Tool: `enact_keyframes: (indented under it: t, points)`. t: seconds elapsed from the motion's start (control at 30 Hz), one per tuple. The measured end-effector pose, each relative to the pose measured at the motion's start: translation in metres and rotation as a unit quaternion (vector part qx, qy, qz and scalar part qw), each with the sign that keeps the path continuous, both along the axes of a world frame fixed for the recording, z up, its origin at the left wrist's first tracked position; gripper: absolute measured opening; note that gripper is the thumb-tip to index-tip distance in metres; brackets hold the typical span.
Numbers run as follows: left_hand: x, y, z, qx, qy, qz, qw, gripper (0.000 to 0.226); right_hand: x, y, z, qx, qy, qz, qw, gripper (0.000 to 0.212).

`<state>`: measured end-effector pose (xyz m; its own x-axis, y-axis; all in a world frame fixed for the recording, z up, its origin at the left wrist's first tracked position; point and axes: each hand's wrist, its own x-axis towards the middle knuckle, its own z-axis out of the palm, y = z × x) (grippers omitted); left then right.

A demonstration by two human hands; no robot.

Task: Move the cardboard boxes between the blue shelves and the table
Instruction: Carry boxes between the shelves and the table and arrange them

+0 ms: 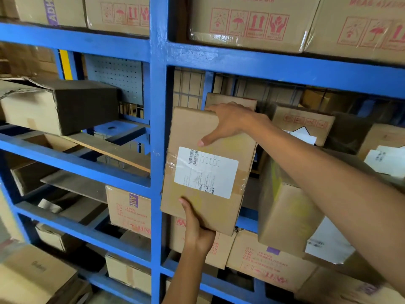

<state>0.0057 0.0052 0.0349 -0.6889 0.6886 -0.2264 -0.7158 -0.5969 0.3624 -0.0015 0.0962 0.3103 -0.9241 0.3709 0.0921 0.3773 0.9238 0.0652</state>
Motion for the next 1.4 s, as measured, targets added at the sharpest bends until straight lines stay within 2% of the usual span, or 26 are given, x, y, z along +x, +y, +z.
enact_keyframes:
  t: [0.13, 0.33, 0.57, 0.7, 0.8, 0.9, 1.03, 1.07, 1.17, 1.3, 1.33, 1.4]
  points:
    - [0.011, -0.007, 0.008, 0.029, -0.026, 0.004, 0.999, 0.061, 0.007, -0.003, -0.001, 0.011, -0.016, -0.001, 1.000, 0.133]
    - [0.047, -0.038, 0.008, 0.060, -0.001, -0.016, 0.998, 0.059, 0.050, -0.025, 0.001, -0.003, 0.015, 0.022, 1.000, 0.136]
    - [0.098, -0.116, 0.027, 0.048, 0.072, -0.020, 0.996, 0.055, 0.148, -0.077, 0.011, -0.080, 0.108, 0.060, 0.989, 0.118]
    - [0.128, -0.169, 0.029, 0.038, 0.115, -0.011, 0.993, 0.059, 0.204, -0.115, 0.007, -0.112, 0.156, 0.078, 0.978, 0.119]
    - [0.151, -0.211, 0.033, 0.014, 0.149, -0.001, 0.989, 0.060, 0.247, -0.147, -0.001, -0.132, 0.198, 0.106, 0.965, 0.113]
    - [0.167, -0.251, 0.044, -0.020, 0.192, 0.035, 0.981, 0.057, 0.293, -0.175, -0.014, -0.165, 0.267, 0.125, 0.941, 0.109]
    - [0.184, -0.287, 0.071, -0.057, 0.295, 0.072, 0.951, 0.018, 0.346, -0.196, -0.040, -0.233, 0.368, 0.114, 0.893, 0.105]
    - [0.186, -0.291, 0.080, -0.065, 0.328, 0.078, 0.939, 0.018, 0.357, -0.197, -0.048, -0.246, 0.396, 0.107, 0.878, 0.103]
    - [0.189, -0.296, 0.104, -0.074, 0.425, 0.080, 0.899, 0.041, 0.390, -0.195, -0.071, -0.267, 0.472, 0.081, 0.836, 0.095]
    - [0.194, -0.274, 0.129, -0.077, 0.503, 0.036, 0.860, 0.070, 0.434, -0.186, -0.096, -0.269, 0.565, 0.016, 0.780, 0.090]
    - [0.199, -0.265, 0.134, -0.076, 0.515, 0.025, 0.854, 0.073, 0.446, -0.183, -0.100, -0.261, 0.587, 0.002, 0.767, 0.090]
    - [0.212, -0.242, 0.144, -0.068, 0.533, 0.008, 0.843, 0.063, 0.470, -0.180, -0.103, -0.244, 0.620, -0.023, 0.745, 0.083]
